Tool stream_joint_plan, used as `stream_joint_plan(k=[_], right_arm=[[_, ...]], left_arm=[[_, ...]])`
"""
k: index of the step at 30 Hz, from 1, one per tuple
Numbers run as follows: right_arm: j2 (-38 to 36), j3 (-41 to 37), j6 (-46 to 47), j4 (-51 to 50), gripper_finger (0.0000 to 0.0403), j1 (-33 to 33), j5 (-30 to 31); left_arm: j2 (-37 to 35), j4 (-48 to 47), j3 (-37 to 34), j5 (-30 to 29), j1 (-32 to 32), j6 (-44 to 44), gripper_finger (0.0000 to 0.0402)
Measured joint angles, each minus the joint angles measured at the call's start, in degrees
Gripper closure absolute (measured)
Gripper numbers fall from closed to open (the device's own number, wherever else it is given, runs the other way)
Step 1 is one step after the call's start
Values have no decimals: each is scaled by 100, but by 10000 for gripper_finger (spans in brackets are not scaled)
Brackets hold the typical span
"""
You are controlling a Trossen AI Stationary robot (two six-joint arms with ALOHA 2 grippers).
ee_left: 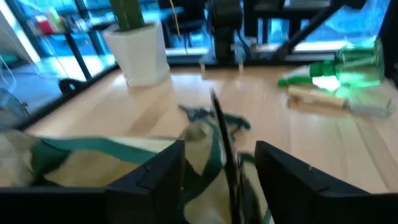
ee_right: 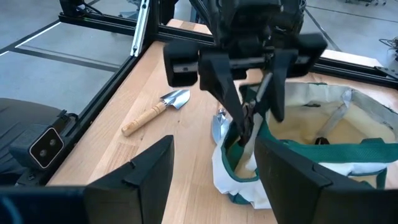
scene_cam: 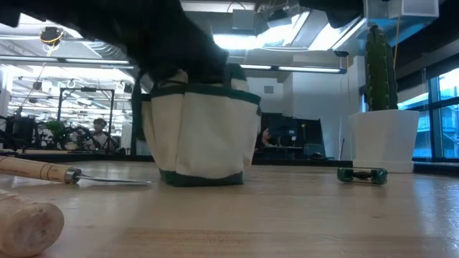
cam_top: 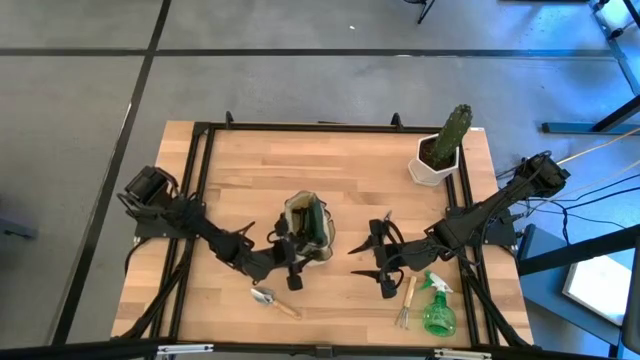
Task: Pick & Place Garden tools in Gardening bag
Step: Adjust the green gardening bag
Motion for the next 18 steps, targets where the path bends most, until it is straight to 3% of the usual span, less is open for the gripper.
stream_joint_plan(k=[9,18], right_arm=[[0,0,-2,-9,178,-2,7],[191,2,115,5,178,-4,-69]], left_arm=[[-13,1588,20,-388,-276,1421,193],[-293,1784,26,-480,-733,1159,193]])
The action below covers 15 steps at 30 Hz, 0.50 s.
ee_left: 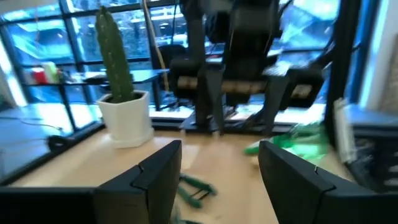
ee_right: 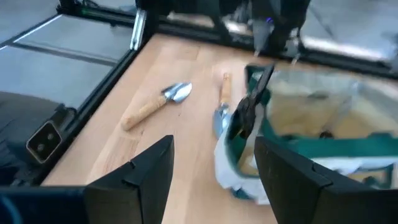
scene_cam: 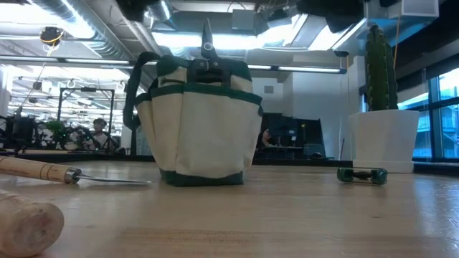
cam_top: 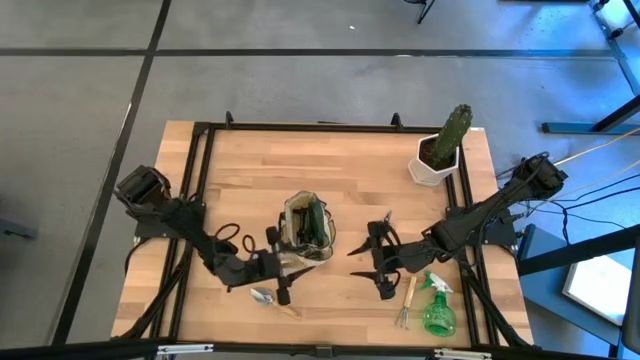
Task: Pick & Place Garden tools in Gardening bag
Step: Adjust the green gardening bag
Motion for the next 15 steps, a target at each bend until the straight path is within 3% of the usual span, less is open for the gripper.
stream_joint_plan(k=[4,8,12,15], right_arm=[[383,0,141,32,178,-4,-510],[805,0,-43,15,178,-91,-483],[987,0,671,-171,180,-383,88],[987,44,1165,-382,196,-696,112]], left_arm=[[-105,-89,2,202,-251,-506,207],[-105,-604,3,579,-419,-1359,246],[-105,-1831,4,421,-496,-2558,315],[-105,-2642,4,346,-497,-3421,382]])
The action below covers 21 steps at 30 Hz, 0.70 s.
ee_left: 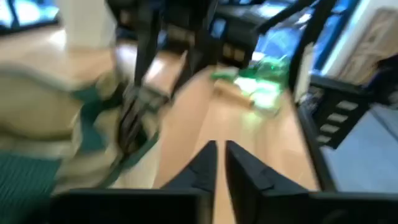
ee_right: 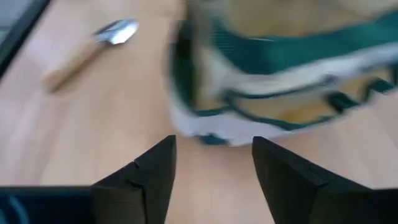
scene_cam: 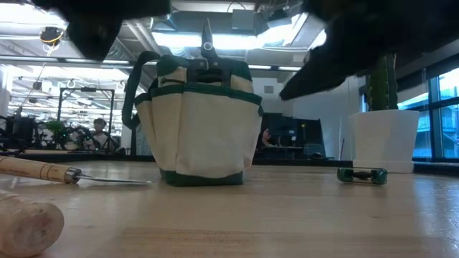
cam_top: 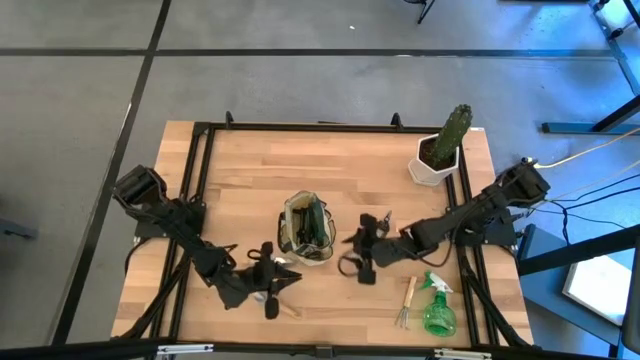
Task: Pick & Place Garden tools in Gardening bag
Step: Adjust the green gardening bag
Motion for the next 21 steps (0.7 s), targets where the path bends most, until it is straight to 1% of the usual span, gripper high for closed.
stream_joint_plan(k=[2,4,7,9,10,13,15,17,21], right_arm=[[0,2,167,-65,219,-135,21],[0,4,297,-181,253,-230,6],[0,4,476,-462,323,-349,-1],[0,2,552,-605,374,-442,15],[0,-4,617,-617,388,-489,66],[18,-43,906,-592,398,-647,364],[22,-65,937,-591,399,-771,388],[22,-98,929,-530,400,-879,411],[74,-153,909,-246,401,-1058,368]], left_arm=[[0,-438,0,-93,0,-490,394],[0,-868,0,-237,0,-929,399],[0,-1581,0,-410,-30,-1704,400],[0,-2175,0,-455,-41,-2386,400],[0,-2539,0,-516,-54,-2804,400],[0,-3623,0,-730,-66,-4061,400],[0,-4198,0,-927,-66,-4685,400],[0,-4653,0,-1074,-22,-5117,400],[0,-5382,0,-1087,239,-5731,400]])
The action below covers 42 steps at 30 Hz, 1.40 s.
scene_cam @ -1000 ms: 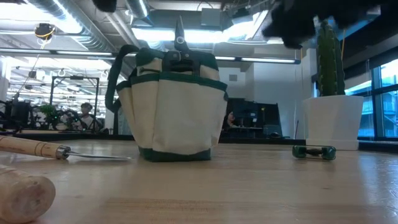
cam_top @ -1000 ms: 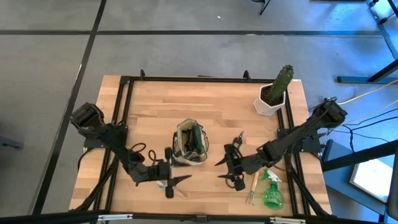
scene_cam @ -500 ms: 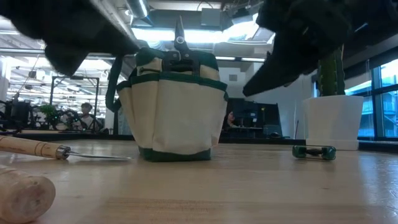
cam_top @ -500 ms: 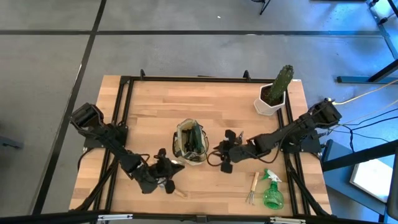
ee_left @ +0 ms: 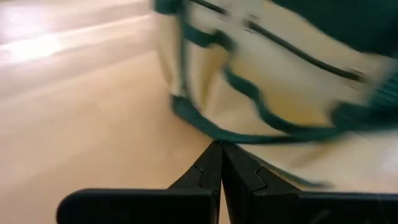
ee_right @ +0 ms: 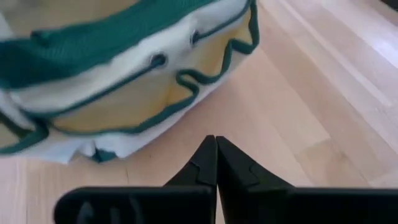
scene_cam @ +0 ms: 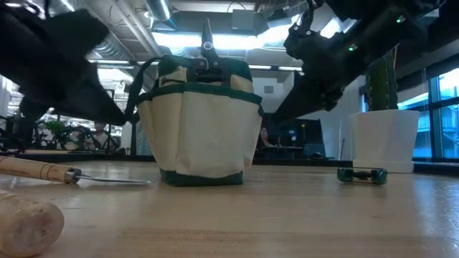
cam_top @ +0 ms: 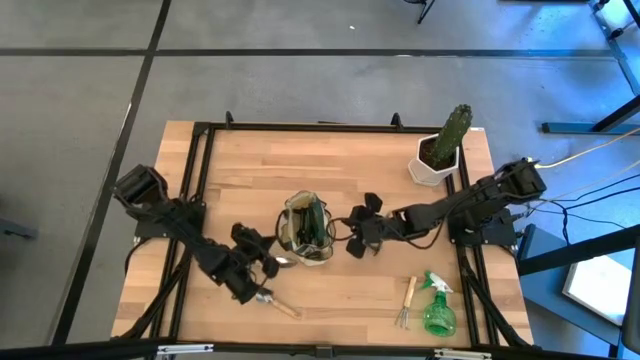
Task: Pick & Place Garden tools in Gardening bag
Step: Adjust the green gardening bag
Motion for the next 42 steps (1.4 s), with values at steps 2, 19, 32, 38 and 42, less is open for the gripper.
stream_joint_plan(k=[2,19,32,38,42], right_arm=[[113,-8,-47,211,401,-81,-276],[819,-7,130,1467,402,151,-1270],[819,210,45,1522,403,457,-1270],[819,212,43,1610,403,486,-1270],[819,214,42,1636,403,486,-1267]], left_arm=[[0,-102,0,-8,159,-12,400],[0,780,0,540,1307,2270,400],[0,2262,0,1421,2331,4620,400],[0,2855,0,1913,2926,5616,400],[0,2912,0,2003,3256,5790,400]])
